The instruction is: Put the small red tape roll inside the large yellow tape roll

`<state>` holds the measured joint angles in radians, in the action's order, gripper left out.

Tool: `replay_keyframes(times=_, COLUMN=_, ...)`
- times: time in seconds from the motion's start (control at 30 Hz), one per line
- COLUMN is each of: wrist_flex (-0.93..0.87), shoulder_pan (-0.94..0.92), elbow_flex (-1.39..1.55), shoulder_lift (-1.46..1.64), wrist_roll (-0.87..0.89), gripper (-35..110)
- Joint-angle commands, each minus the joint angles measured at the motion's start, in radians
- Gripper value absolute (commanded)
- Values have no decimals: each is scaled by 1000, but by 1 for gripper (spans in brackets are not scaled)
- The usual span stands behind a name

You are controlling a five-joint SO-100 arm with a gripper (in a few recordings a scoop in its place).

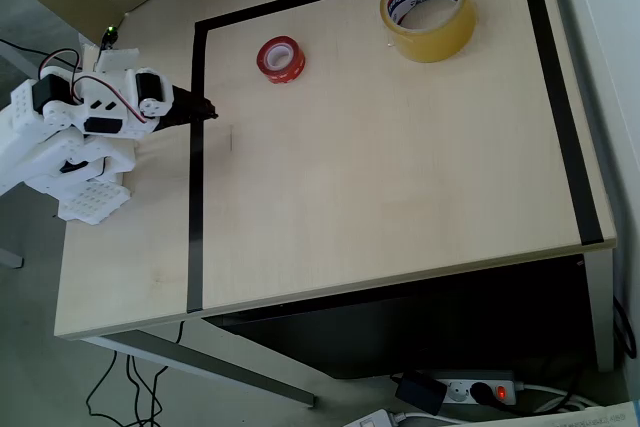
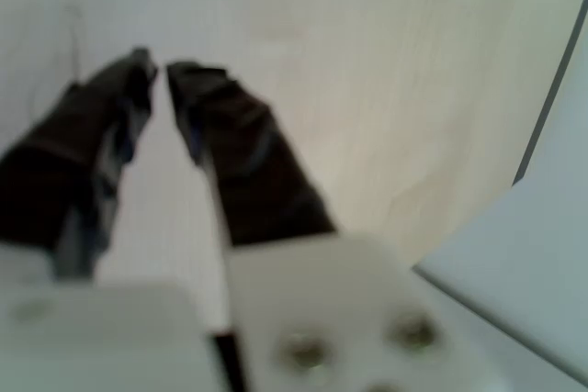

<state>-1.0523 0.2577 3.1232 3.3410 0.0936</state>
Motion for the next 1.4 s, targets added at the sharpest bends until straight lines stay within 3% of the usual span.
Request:
replay_keyframes(times=0.0, wrist_flex=-37, shoulder_pan=21, elbow_flex=-12, shoulder_lift=-6, wrist_roll=51, gripper=0)
replay_keyframes(times=0.2, wrist_flex=-35, shoulder_pan=20, elbow_flex=-178, shoulder_lift=-121, wrist_roll=46, gripper=0)
replay_keyframes(times=0.4, wrist_flex=0, shoulder_pan=28, elbow_flex=-696, shoulder_lift=-827, wrist_roll=37, gripper=0)
replay_keyframes(times=0.6, wrist_flex=-158, shoulder_pan=21, elbow_flex=-1204, shoulder_lift=-1404, wrist_roll=34, gripper=0)
replay_keyframes(times=0.67, wrist_flex=-175, shoulder_pan=20, elbow_flex=-1267, shoulder_lift=-1453, wrist_roll=-138, gripper=0)
replay_keyframes(times=0.77, wrist_flex=-169, shoulder_pan=55, elbow_flex=-1296, shoulder_lift=-1477, wrist_roll=-239, gripper=1)
replay_keyframes(times=0.87, wrist_flex=-192, shoulder_pan=92, elbow_flex=-1327, shoulder_lift=-1520, wrist_roll=-328, gripper=11)
replay_keyframes(times=1.0, wrist_flex=-272, shoulder_pan=107, elbow_flex=-1440, shoulder_lift=-1623, wrist_roll=-357, gripper=24)
replay_keyframes(times=1.37, wrist_flex=-259, shoulder_pan=158, elbow_flex=-1402, shoulder_lift=-1712, wrist_roll=-370, gripper=26)
